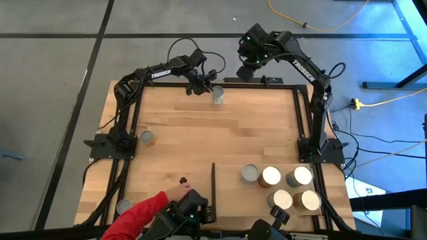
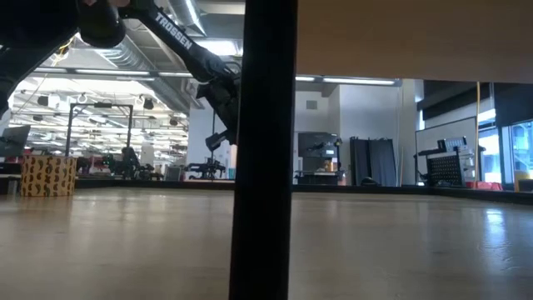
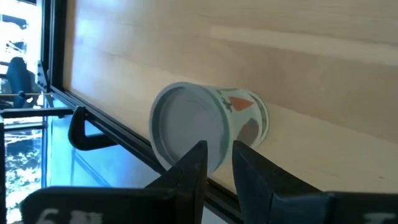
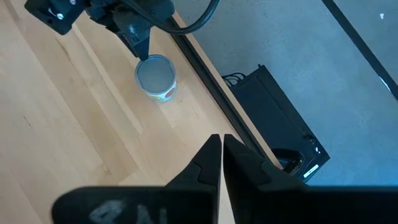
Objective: Pick and place cans onto a shelf
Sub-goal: Put the canned mixed vegetables on the shelf
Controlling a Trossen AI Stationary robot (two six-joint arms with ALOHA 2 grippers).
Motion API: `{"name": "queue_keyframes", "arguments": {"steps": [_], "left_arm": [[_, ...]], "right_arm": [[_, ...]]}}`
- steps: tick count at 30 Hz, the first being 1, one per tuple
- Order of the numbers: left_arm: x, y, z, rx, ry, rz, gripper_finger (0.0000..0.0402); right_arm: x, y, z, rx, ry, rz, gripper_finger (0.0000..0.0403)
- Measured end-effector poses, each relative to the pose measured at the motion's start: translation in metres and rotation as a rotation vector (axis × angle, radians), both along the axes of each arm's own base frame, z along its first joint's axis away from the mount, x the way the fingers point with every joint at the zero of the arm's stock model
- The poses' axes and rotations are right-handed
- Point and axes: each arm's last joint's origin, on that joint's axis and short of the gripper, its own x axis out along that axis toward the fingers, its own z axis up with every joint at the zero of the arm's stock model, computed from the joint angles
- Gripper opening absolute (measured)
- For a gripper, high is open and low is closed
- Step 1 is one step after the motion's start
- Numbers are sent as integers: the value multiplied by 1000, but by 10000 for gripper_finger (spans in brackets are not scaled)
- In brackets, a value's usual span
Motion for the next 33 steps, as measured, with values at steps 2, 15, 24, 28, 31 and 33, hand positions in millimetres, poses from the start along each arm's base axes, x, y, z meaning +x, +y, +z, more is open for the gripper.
{"name": "queue_keyframes", "arguments": {"steps": [2, 15, 24, 28, 31, 33], "left_arm": [[0, 0, 0, -6, -6, -1, 69], [0, 5, -4, -61, -56, 2, 69], [-1, 6, -7, -119, -42, 52, 69], [0, 7, -11, -129, -38, 50, 69], [1, 8, -22, -155, -29, 37, 69], [2, 8, -24, -142, -32, 23, 69]], "right_arm": [[0, 0, 0, -1, 1, 2, 20], [0, -1, 0, -8, 6, 16, 20], [0, -1, 0, -12, 1, 16, 20], [0, -1, 0, -11, 2, 15, 20], [0, -1, 0, -11, 2, 16, 20], [0, -1, 0, -11, 3, 16, 20]]}}
